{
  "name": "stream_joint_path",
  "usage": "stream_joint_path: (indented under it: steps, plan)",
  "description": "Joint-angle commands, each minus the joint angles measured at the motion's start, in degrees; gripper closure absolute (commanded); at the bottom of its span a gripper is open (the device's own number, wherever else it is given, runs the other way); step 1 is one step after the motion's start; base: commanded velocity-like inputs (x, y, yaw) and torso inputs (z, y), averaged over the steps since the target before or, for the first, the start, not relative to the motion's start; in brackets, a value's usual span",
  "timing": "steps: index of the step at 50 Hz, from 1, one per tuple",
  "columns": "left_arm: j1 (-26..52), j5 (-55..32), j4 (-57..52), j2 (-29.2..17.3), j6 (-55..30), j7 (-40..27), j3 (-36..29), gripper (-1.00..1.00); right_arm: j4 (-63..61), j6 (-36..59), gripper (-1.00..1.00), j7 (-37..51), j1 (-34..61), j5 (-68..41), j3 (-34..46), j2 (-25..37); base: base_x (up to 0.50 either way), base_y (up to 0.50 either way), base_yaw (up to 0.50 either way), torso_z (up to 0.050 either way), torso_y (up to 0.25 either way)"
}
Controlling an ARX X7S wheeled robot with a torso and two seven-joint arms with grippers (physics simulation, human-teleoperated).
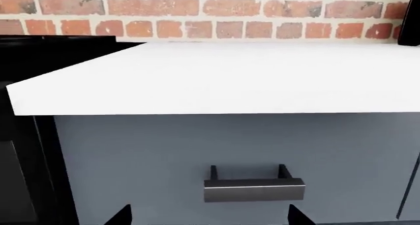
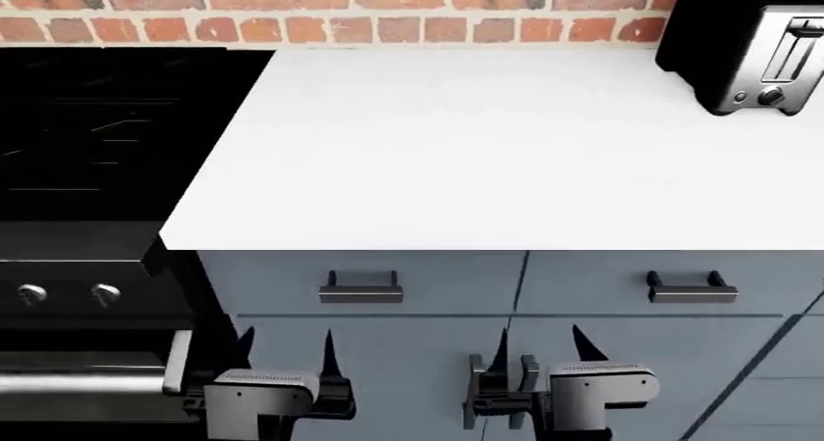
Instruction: Pick the mug from the cabinet, place it under the coffee machine dispenser, and press the start button.
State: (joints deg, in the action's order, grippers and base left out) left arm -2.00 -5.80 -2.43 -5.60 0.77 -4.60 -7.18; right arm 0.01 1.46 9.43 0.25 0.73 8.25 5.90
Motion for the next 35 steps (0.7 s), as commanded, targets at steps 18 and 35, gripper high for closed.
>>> stream_joint_path:
  steps: [18, 35]
  plan:
    - [0.5, -2.0, -0.1, -1.5, -0.2, -1.5, -1.6, -1.00, -1.3, 4.7, -1.00, 5.7, 1.0, 7.8, 4.3, 2.0, 0.00, 0.50, 0.00, 0.000, 0.000]
    - [0.5, -2.8, 0.4, -2.2, 0.1, -2.2, -2.4, -1.00, -1.2, 4.8, -1.00, 6.4, 0.9, 7.1, 5.0, 2.5, 0.00, 0.50, 0.00, 0.000, 0.000]
